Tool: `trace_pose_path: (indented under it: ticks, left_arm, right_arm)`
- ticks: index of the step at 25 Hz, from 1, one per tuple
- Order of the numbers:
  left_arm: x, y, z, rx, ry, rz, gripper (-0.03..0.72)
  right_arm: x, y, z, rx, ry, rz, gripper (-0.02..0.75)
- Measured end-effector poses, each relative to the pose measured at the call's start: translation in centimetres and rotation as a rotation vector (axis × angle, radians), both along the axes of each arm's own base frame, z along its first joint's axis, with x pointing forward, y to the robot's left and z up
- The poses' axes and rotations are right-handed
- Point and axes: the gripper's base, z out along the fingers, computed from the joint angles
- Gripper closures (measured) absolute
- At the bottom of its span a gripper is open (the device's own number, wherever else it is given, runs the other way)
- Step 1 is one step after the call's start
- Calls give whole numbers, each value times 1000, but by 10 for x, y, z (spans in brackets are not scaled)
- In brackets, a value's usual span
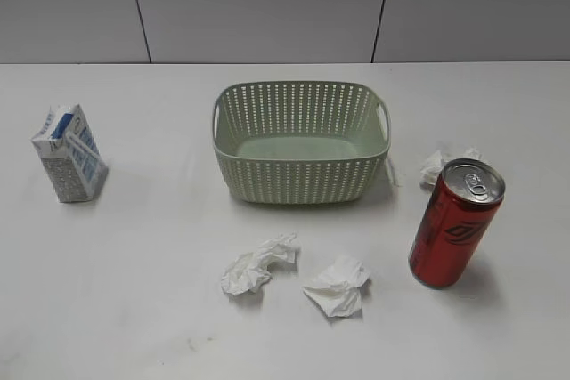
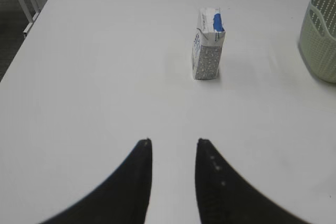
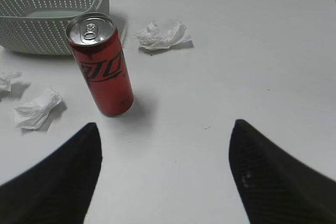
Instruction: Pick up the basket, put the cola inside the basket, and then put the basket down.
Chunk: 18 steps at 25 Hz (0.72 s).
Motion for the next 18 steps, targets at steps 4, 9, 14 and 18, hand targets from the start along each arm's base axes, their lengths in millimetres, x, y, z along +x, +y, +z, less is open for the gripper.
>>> trace_pose_path:
  ticks: [4, 9, 14, 18]
  left_arm:
    - [0, 0, 0, 0, 0, 0, 463]
    - [0, 0, 0, 0, 0, 0, 463]
    - [0, 0, 0, 0, 0, 0, 463]
    - [0, 0, 0, 0, 0, 0, 463]
  right_arm:
    - [0, 0, 0, 0, 0, 0, 153]
    - [0, 0, 0, 0, 0, 0, 153]
    - [0, 0, 0, 0, 0, 0, 153]
    - [0, 0, 0, 0, 0, 0, 148]
